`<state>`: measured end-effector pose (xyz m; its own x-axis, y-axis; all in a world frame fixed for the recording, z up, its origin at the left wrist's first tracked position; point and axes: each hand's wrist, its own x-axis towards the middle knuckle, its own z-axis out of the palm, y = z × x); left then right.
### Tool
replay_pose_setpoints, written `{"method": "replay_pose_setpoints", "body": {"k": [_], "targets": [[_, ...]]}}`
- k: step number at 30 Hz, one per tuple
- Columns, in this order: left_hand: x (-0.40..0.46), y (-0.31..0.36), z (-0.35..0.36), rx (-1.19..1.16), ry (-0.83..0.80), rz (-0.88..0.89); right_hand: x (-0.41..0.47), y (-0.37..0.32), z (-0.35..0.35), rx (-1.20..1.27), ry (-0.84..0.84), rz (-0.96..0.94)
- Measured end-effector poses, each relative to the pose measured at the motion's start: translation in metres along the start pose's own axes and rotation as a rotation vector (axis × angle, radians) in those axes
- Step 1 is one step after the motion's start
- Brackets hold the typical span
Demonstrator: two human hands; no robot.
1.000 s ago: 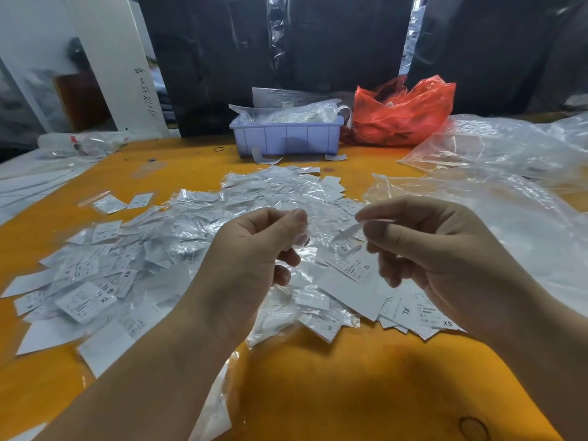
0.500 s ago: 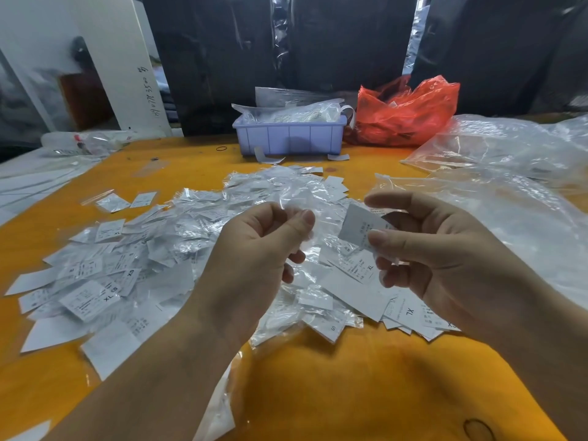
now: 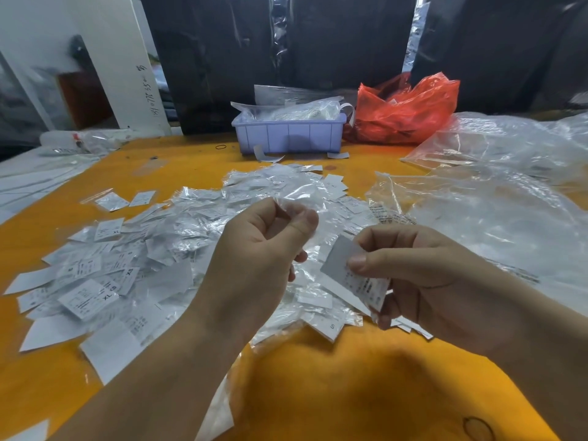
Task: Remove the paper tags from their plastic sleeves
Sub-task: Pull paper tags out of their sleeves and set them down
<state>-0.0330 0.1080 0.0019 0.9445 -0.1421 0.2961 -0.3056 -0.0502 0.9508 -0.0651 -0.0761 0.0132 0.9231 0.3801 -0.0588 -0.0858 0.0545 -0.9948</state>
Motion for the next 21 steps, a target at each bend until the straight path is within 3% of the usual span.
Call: {"method": "replay_pose_setpoints", "body": {"k": [10, 21], "targets": [[-0.0046, 0.0052, 0.0053, 0.107, -0.071, 0.093, 0.0001, 0.0011, 0.0016, -0.015, 0.112, -0.025], [-0.0069, 0.0080, 0.0055, 0.112, -0.100, 0.078, 0.0003, 0.0015, 0.0032, -0.152, 0.216, -0.123]]}}
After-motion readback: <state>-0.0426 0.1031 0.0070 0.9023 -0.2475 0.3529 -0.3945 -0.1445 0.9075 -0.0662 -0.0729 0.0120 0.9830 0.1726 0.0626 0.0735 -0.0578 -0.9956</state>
